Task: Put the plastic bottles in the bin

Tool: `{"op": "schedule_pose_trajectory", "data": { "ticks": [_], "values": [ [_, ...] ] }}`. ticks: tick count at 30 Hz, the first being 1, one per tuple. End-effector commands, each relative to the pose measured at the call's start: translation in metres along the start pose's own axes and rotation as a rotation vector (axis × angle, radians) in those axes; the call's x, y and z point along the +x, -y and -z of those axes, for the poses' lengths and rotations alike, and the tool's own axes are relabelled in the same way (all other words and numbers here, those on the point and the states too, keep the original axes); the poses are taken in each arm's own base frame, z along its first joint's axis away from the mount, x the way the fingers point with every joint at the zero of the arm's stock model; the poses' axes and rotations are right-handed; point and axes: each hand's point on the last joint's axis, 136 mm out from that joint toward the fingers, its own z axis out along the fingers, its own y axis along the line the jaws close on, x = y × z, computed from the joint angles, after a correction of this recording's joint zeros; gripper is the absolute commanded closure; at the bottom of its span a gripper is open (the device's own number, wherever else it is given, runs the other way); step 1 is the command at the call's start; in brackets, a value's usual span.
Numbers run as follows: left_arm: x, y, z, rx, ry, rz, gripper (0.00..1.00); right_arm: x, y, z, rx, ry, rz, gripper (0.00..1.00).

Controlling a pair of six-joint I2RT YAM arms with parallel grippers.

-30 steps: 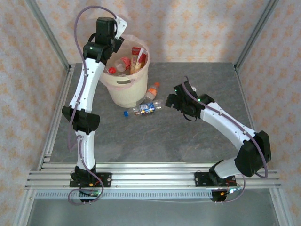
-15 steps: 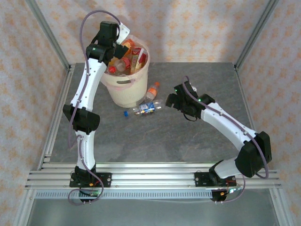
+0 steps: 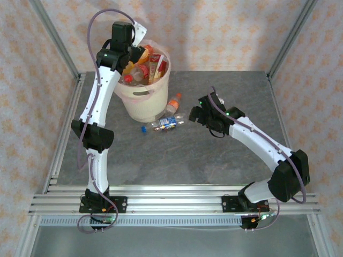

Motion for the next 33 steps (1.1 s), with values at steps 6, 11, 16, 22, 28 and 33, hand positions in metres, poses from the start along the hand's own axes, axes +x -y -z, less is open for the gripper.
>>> {"op": "schedule_pose_trajectory", "data": {
  "ticks": [6,11,16,22,28,33],
  "values": [
    [0.02,0.009,-0.025,-0.006,-0.066,0.006,0.28,-0.001,0.008,0.002,0.029,0.015,-0.021,0.01],
    [0.033,0.015,-0.038,-0.009,-0.108,-0.002,0.29,0.004,0.008,-0.007,0.039,-0.014,-0.048,0.01],
    [0.049,0.025,-0.048,0.003,-0.162,-0.021,0.3,0.014,0.005,-0.023,0.08,-0.073,-0.075,0.01],
    [0.042,0.012,-0.036,-0.035,-0.148,0.01,0.3,0.017,-0.004,-0.033,0.086,-0.077,-0.094,0.01],
    [0.013,-0.026,0.002,-0.14,-0.064,0.132,0.29,0.017,-0.013,-0.043,0.064,-0.063,-0.168,0.01],
    [0.001,-0.053,0.037,-0.214,-0.016,0.248,0.25,0.016,-0.01,-0.05,0.104,-0.051,-0.236,0.01]
  ]
}}
